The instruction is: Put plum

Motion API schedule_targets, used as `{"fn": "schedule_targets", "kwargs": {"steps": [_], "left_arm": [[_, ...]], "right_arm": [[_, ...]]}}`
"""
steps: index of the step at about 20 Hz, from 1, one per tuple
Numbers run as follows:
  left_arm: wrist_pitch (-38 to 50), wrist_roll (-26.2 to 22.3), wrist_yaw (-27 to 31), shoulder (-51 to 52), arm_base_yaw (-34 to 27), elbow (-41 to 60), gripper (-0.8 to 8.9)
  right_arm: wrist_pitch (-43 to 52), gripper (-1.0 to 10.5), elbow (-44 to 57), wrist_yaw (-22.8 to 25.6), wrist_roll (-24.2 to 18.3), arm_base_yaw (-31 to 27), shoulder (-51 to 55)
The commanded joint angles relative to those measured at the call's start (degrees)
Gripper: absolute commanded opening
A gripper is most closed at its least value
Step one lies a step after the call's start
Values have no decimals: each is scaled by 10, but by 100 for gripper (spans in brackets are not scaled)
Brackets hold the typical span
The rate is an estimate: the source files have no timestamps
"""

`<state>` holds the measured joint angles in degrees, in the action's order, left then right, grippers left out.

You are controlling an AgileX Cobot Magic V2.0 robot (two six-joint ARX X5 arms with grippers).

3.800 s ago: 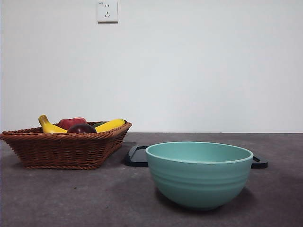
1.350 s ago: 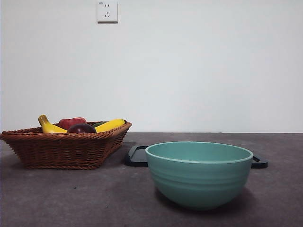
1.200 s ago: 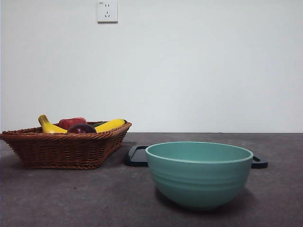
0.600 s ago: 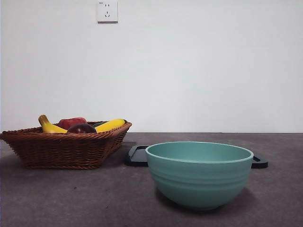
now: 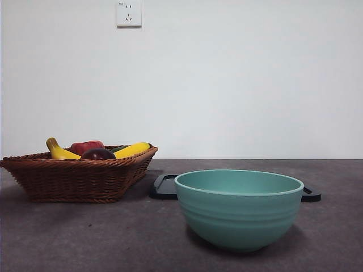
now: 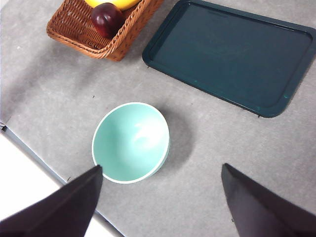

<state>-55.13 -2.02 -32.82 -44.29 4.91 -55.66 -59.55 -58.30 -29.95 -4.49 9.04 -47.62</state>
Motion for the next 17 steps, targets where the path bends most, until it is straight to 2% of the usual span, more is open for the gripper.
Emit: {"fn": "schedule_targets", "kwargs": {"steps": [1,5,9,17], "left_arm": [[5,-3,-1,-3,1,-13,457],[10,0,4,-7,1,-13,456],[11,2,46,-37,17,-38,456],[12,13,139,-187,93,-161,435]], "right_arm": [[4,392,-11,-1,0,2,-3],[4,392,-11,-1,0,2,-3],[4,392,-11,-1,0,2,-3],[4,392,-11,-1,7,2,-3]]}}
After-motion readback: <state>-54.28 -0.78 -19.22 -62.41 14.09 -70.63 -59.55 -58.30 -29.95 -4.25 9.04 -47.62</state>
